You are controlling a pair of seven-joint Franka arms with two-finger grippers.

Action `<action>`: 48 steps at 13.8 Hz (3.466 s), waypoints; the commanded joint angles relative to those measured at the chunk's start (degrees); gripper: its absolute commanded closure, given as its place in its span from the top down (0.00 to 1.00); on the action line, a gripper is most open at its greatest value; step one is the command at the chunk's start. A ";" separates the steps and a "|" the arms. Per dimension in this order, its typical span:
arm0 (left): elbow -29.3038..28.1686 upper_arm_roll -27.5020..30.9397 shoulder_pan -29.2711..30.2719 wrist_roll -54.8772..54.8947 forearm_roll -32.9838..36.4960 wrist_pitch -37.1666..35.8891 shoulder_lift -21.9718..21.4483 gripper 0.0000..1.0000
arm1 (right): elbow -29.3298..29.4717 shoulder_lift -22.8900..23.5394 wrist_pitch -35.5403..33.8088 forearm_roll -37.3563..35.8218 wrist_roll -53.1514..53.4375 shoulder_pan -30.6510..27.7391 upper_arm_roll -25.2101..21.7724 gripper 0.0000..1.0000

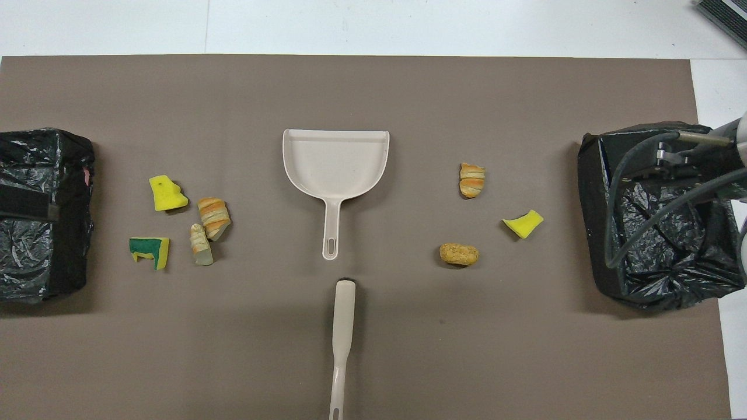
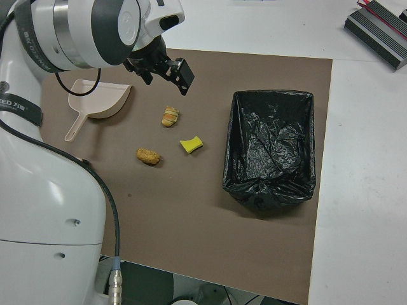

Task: Sweep and dump trash in bin

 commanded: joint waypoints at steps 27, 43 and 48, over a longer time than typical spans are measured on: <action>-10.00 0.34 -3.68 0.01 -0.65 1.39 -6.90 1.00 | 2.34 21.57 21.83 -0.13 17.97 27.08 0.27 1.00; -14.42 0.34 -4.82 0.28 -0.73 1.39 -10.17 1.00 | 7.37 36.09 31.50 -4.89 24.58 35.62 0.62 0.38; -15.12 0.34 -4.91 1.94 -1.17 2.45 -10.61 1.00 | 7.28 35.31 31.68 -5.24 23.27 34.75 0.53 0.00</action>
